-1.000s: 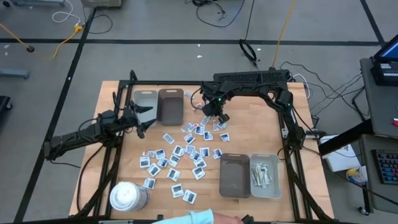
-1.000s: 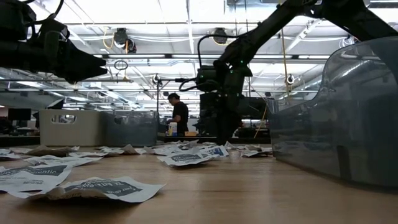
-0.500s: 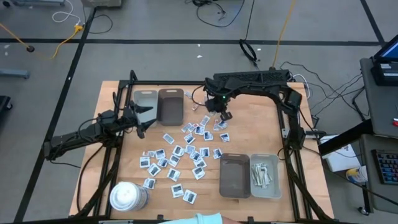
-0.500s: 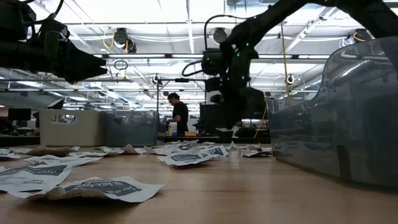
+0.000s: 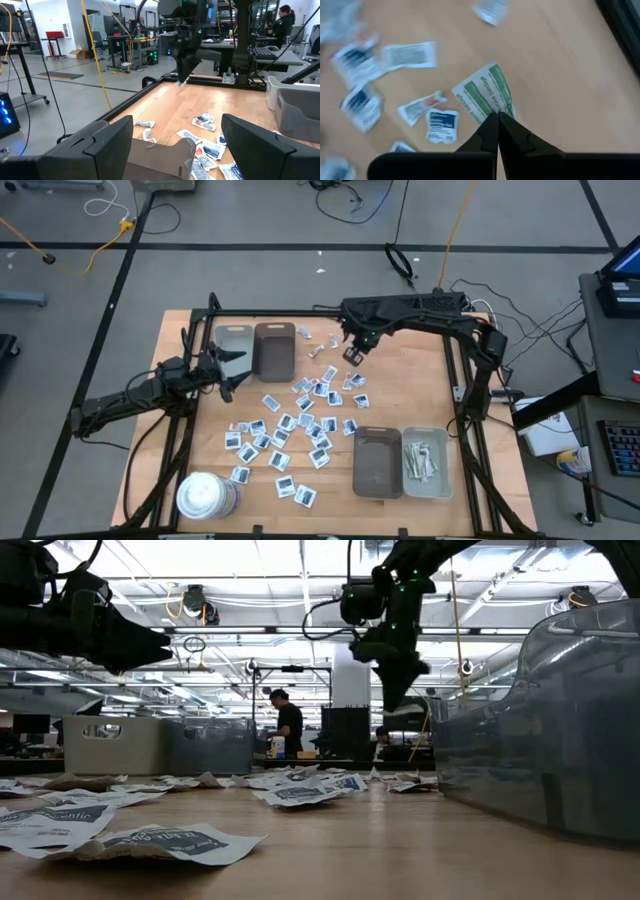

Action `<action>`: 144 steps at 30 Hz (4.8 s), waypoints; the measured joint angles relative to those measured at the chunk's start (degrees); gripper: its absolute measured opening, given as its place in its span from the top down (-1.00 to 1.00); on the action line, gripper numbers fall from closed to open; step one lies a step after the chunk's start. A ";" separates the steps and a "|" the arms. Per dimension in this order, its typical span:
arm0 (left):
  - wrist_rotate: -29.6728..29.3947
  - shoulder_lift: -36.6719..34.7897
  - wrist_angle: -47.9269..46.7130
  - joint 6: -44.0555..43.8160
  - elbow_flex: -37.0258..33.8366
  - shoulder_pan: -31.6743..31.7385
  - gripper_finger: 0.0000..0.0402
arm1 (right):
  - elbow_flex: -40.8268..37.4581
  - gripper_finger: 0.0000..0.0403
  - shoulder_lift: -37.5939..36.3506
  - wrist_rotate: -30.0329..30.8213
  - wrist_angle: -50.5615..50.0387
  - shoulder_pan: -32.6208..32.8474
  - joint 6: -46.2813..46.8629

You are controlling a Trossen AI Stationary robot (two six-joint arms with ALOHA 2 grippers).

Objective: Pick & Place First Aid Supplies
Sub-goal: Put the white bandage pack into the bottom gray bin, then put the white alcohol pad into the bottom black bin

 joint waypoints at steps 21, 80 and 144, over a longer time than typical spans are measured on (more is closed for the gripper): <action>0.00 0.00 0.00 0.00 0.00 -0.01 -0.52 | -12.95 1.00 -14.98 1.20 -8.57 18.11 57.53; 0.00 0.00 0.00 0.00 0.00 0.00 -0.52 | -32.93 0.03 -23.11 -0.19 -2.04 68.93 105.98; -0.01 0.00 0.00 0.00 0.00 0.00 -0.52 | -6.32 -0.01 -4.66 -7.76 -0.21 4.31 -27.68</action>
